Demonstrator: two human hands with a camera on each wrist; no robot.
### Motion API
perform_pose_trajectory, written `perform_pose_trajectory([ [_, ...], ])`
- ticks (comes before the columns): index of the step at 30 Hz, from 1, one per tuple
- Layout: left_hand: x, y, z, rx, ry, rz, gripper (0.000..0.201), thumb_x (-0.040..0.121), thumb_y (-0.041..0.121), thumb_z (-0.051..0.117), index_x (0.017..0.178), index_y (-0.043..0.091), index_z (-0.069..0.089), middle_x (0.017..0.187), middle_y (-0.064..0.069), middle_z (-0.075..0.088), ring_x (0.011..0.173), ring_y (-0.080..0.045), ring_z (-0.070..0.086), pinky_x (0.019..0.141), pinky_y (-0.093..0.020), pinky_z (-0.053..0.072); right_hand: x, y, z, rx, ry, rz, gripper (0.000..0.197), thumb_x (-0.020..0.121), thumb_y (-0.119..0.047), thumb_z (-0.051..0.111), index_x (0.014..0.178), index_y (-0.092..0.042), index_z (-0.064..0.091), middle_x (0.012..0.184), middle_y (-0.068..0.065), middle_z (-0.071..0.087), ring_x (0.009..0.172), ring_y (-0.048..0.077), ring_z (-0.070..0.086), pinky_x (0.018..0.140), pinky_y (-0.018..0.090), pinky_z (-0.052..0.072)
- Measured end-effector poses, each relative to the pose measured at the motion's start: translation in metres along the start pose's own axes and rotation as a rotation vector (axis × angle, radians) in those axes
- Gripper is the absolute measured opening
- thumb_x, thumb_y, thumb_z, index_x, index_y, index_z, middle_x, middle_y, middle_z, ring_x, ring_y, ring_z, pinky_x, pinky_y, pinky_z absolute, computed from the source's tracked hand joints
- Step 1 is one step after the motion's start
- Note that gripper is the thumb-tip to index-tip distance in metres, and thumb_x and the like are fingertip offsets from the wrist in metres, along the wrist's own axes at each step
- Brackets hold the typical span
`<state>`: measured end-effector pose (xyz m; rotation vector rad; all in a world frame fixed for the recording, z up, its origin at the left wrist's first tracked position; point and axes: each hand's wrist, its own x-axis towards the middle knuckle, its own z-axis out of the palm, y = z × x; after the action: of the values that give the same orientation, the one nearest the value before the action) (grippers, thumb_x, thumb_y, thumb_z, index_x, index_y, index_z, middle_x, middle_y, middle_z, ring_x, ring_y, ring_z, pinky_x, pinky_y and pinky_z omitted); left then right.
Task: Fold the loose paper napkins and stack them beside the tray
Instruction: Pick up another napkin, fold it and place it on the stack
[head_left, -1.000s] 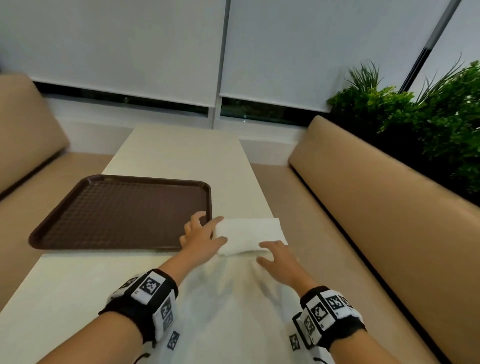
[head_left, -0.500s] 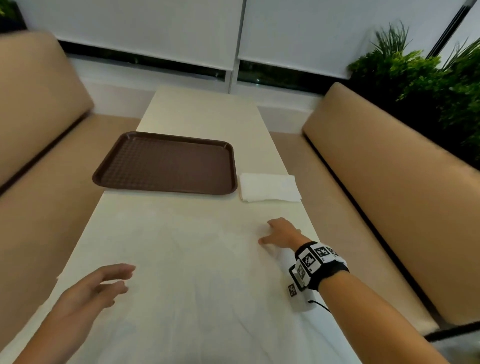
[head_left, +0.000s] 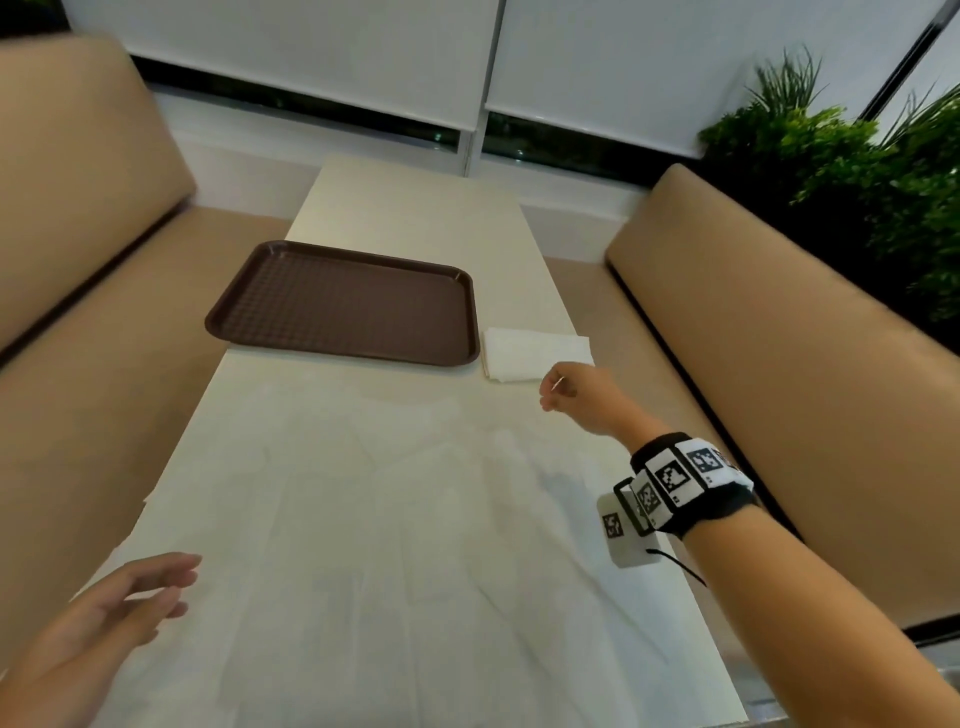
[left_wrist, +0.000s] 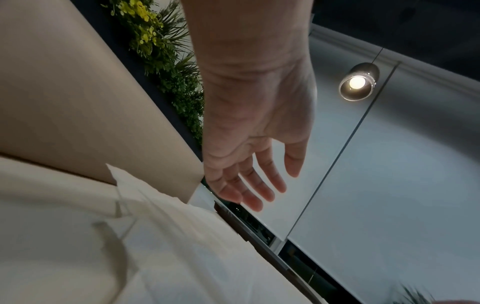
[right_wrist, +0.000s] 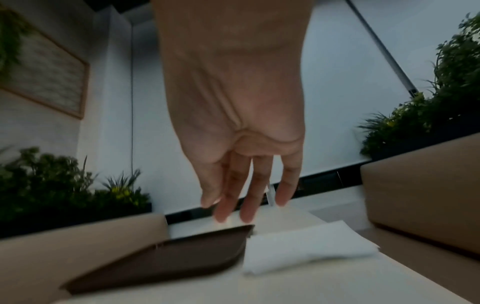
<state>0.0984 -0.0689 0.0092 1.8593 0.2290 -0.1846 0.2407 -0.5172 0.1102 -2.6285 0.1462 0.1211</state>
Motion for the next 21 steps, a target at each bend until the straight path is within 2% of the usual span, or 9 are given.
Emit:
perform_pose_trajectory([
  [2,-0.003,0.007,0.006,-0.013,-0.007,0.022,0.034,0.094,-0.003,0.045,0.094,0.024,0.067,0.089,0.011,0.07,0.078,-0.013,0.065,0.077,-0.034,0.044,0.004,0.007,0.016,-0.17,-0.129,0.05,0.029,0.094,-0.032,0.057,0.117,-0.016,0.057,0.114,0.001,0.059,0.107,0.018,0.054,0.088,0.028,0.043],
  [4,-0.003,0.009,0.008,-0.021,-0.016,0.026,0.035,0.093,-0.004,0.046,0.093,0.023,0.068,0.089,0.006,0.071,0.083,-0.022,0.064,0.078,-0.036,0.044,0.01,0.019,0.039,-0.271,-0.207,0.161,0.051,0.095,-0.04,0.052,0.136,-0.01,0.043,0.138,0.008,0.047,0.126,0.026,0.045,0.104,0.036,0.037],
  [7,-0.002,0.003,0.003,0.011,-0.064,0.006,0.047,0.092,-0.006,0.048,0.085,0.033,0.074,0.089,0.007,0.072,0.081,-0.017,0.067,0.073,-0.027,0.05,0.015,0.035,0.063,-0.352,-0.175,0.36,0.07,0.09,-0.048,0.057,0.142,-0.009,0.03,0.143,0.013,0.036,0.133,0.032,0.034,0.108,0.048,0.033],
  [9,-0.003,-0.004,-0.003,0.019,-0.056,-0.001,0.054,0.092,-0.007,0.048,0.083,0.04,0.073,0.089,0.013,0.072,0.075,-0.01,0.068,0.069,-0.022,0.05,0.019,0.039,0.066,-0.352,-0.156,0.459,0.081,0.085,-0.05,0.063,0.141,-0.003,0.027,0.141,0.016,0.037,0.132,0.034,0.036,0.107,0.044,0.035],
  [12,-0.008,-0.015,-0.011,0.041,-0.028,-0.014,0.06,0.093,-0.006,0.047,0.083,0.047,0.071,0.089,0.019,0.07,0.072,-0.005,0.068,0.061,-0.015,0.049,0.025,0.045,0.064,-0.267,-0.144,0.435,0.07,0.078,-0.044,0.074,0.122,0.001,0.045,0.119,0.015,0.057,0.118,0.031,0.054,0.09,0.035,0.045],
  [15,-0.012,-0.021,-0.017,0.039,-0.008,-0.076,0.063,0.093,-0.006,0.045,0.078,0.05,0.07,0.085,0.02,0.07,0.069,-0.004,0.067,0.07,-0.031,0.049,0.024,0.05,0.057,-0.255,-0.141,0.367,0.042,0.082,-0.034,0.072,0.106,-0.001,0.061,0.111,0.009,0.065,0.108,0.027,0.06,0.086,0.032,0.049],
  [18,-0.011,-0.026,-0.02,0.026,0.026,-0.118,0.064,0.094,-0.006,0.044,0.076,0.05,0.071,0.084,0.015,0.071,0.067,-0.003,0.067,0.075,-0.038,0.045,0.018,0.055,0.051,-0.217,-0.136,0.306,0.023,0.086,-0.028,0.068,0.097,-0.009,0.063,0.117,0.01,0.064,0.108,0.026,0.059,0.086,0.03,0.045],
  [19,-0.01,-0.027,-0.02,0.024,0.03,-0.115,0.064,0.094,-0.006,0.044,0.076,0.05,0.071,0.085,0.015,0.071,0.067,-0.003,0.067,0.075,-0.037,0.046,0.016,0.058,0.051,-0.195,-0.137,0.297,0.029,0.085,-0.029,0.069,0.104,-0.01,0.059,0.121,0.01,0.06,0.111,0.026,0.057,0.087,0.029,0.043],
  [21,-0.009,-0.026,-0.016,0.043,0.021,-0.08,0.065,0.094,-0.005,0.044,0.077,0.052,0.07,0.084,0.019,0.07,0.068,-0.003,0.067,0.07,-0.031,0.05,0.013,0.063,0.055,-0.151,-0.146,0.326,0.059,0.081,-0.034,0.073,0.128,-0.009,0.046,0.129,0.011,0.05,0.117,0.027,0.052,0.091,0.029,0.041],
])
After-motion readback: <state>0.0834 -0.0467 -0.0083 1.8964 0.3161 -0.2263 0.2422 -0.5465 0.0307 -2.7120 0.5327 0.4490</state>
